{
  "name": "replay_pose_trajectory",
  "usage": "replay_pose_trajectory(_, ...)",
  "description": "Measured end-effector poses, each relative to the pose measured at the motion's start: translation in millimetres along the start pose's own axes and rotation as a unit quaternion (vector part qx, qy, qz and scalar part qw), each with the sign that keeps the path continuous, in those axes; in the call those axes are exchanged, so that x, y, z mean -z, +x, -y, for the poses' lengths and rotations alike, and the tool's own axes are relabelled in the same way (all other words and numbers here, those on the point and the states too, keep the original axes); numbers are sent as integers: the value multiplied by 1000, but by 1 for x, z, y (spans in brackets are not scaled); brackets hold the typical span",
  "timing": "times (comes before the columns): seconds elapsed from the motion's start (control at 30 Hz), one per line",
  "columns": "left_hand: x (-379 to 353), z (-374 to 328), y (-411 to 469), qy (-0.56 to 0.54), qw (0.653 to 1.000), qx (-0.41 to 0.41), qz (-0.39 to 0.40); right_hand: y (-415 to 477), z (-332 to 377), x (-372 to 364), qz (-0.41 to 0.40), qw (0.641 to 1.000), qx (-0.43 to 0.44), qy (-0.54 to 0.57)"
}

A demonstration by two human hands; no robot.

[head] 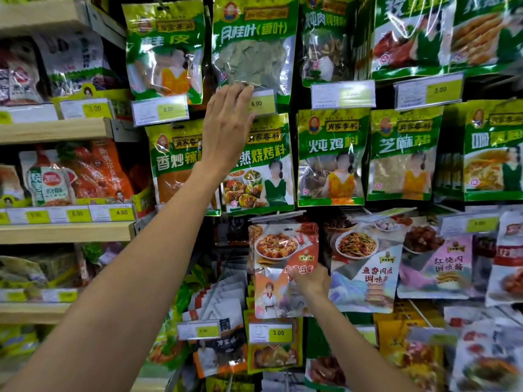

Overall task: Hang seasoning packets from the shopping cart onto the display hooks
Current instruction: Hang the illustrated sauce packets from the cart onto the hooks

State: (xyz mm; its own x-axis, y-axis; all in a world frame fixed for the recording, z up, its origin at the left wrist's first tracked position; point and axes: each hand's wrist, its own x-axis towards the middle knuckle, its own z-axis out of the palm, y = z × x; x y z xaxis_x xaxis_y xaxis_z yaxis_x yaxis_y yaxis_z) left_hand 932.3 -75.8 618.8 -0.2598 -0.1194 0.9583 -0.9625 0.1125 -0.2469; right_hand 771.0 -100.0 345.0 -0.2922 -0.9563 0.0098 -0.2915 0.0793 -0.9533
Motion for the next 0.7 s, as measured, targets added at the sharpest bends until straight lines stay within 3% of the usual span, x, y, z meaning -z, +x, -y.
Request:
replay_pose_trajectory(0.27,0,1,0,-2,1000,-4,-2,-2,-4,4,18,999,15,-33)
replay_pose_trajectory(0.57,14,-20,-15,-10,999,31,-36,-52,-4,52,2,974,224,23)
replay_pose_trajectory(0.7,29,-62,-47,-40,998,12,-47,-66,-13,94,-3,969,247,25)
